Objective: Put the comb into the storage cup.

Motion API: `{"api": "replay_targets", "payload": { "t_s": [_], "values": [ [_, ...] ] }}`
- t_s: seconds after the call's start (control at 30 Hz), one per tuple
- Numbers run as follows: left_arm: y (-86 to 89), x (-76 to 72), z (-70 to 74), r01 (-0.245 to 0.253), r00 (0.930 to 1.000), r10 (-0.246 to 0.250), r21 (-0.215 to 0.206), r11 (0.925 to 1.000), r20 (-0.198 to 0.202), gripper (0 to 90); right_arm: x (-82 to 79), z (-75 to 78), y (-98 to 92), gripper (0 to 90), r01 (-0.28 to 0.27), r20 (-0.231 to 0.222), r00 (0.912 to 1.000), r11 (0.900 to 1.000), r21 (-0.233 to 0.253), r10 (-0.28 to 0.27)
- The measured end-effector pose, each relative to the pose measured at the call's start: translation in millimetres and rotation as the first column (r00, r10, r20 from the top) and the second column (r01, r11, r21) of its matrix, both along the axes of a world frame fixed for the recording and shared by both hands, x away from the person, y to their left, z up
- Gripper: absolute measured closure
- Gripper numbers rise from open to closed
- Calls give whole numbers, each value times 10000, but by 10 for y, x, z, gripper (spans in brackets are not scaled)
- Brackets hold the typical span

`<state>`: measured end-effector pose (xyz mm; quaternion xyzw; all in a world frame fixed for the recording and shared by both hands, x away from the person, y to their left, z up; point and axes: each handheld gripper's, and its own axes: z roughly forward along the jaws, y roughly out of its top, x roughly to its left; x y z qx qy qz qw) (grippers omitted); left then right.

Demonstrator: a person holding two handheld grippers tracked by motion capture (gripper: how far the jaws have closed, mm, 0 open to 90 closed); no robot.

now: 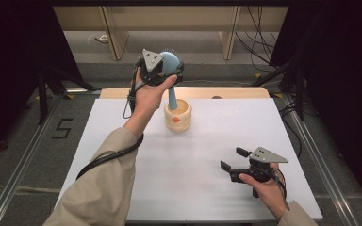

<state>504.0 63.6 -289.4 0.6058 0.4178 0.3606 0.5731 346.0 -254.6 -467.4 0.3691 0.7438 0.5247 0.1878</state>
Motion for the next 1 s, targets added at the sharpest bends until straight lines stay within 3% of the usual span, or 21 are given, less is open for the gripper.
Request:
{"api": "replay_targets", "payload": {
  "t_s": [1.0],
  "values": [
    [-51,72,-14,58,10000,-59,61,10000,54,198,2,-1,-4,153,7,-10,10000,10000,17,-7]
  ]
}}
